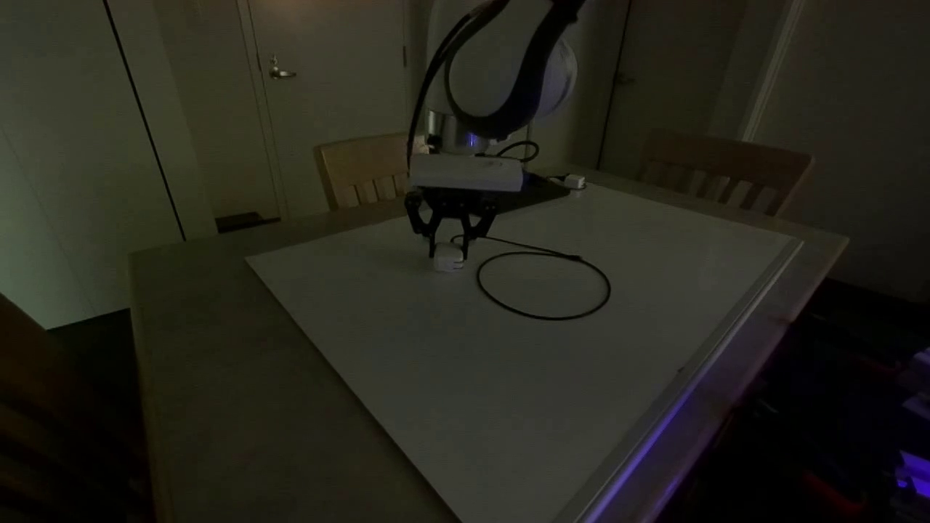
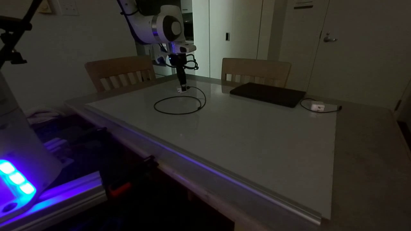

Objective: Take the charger and position it in the center of the table

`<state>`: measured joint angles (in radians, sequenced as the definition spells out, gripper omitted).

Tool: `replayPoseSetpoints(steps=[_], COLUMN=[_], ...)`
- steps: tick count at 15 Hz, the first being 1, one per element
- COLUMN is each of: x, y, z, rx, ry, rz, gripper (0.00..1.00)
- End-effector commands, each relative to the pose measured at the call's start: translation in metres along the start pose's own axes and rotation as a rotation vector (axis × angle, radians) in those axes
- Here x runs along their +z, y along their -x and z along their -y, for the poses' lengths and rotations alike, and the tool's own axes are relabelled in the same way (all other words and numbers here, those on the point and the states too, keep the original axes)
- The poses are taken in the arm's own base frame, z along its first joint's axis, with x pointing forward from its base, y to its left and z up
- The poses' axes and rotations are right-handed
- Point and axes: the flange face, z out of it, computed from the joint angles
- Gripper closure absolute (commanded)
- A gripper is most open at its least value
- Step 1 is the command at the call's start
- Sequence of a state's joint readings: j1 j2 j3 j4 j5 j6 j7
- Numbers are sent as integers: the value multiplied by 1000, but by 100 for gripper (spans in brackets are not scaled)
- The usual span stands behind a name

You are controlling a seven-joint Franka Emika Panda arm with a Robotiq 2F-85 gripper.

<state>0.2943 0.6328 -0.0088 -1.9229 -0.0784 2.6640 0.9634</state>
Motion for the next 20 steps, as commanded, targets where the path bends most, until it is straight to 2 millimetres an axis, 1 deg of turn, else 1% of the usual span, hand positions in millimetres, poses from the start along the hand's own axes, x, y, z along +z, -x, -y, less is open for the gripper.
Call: replayPoseSetpoints(steps=[1, 5, 8, 13, 16, 17, 19, 20], x=[-11, -7, -2, 2, 1, 0, -3, -4], y=[12, 20, 23, 22, 20, 19, 17, 16], z=[-7, -11, -8, -5, -5, -6, -7, -7], rx=[5, 38, 20, 6, 4, 4, 0, 0], ry=[-33, 16, 39, 64, 68, 72, 78, 81], rz=[81, 100, 102, 107, 102, 95, 84, 81], gripper=[75, 75, 75, 75, 75, 55, 24, 21])
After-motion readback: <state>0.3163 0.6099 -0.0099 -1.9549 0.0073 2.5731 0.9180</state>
